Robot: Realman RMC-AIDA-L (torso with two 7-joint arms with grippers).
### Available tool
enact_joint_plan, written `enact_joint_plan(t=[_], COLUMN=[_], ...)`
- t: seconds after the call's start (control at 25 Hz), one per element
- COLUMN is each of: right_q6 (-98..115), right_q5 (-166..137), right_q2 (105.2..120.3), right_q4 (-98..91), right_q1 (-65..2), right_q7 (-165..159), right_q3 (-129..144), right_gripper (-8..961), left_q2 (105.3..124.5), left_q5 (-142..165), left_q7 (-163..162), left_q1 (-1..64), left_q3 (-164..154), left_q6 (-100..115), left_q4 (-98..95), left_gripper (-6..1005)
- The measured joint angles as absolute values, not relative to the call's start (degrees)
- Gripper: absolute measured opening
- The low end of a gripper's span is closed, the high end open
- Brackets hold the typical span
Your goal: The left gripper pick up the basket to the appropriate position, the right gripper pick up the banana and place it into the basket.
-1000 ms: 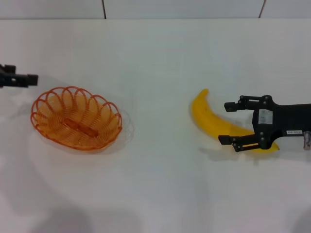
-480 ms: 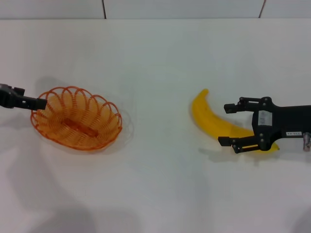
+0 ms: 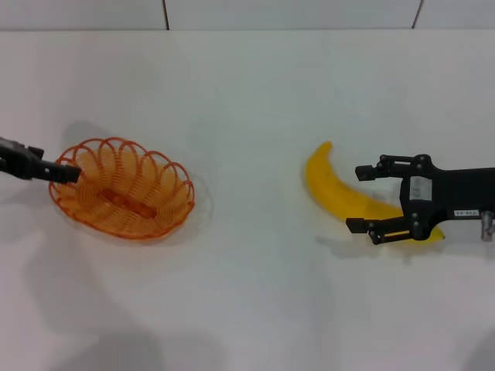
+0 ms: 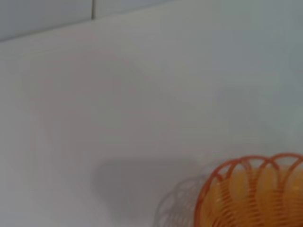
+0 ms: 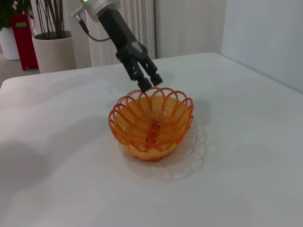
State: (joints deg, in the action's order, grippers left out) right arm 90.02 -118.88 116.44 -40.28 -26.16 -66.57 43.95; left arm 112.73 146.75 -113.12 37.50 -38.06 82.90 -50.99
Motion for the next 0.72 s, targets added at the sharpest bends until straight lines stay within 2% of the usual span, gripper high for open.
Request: enact_joint_plan(t=[0.28, 0.72], right_q6=[90.0, 89.4], right_q5=[-119.8, -120.4], right_q2=[116.46, 116.37], right_q4=[-39.9, -38.7], right_q1=[-26.6, -27.3], right_q7=[-66.7, -66.8], right_q3=[43.9, 43.9], right_gripper=[890, 890], left_q2=[114.87, 115.22], left_q5=[150.7, 150.8], left_q7=[-112.8, -112.5], left_q1=[39.0, 39.0], left_q3=[-38.3, -38.2], left_q6=[79.9, 77.7], left_q4=[-50.4, -50.4], left_gripper=[906, 906])
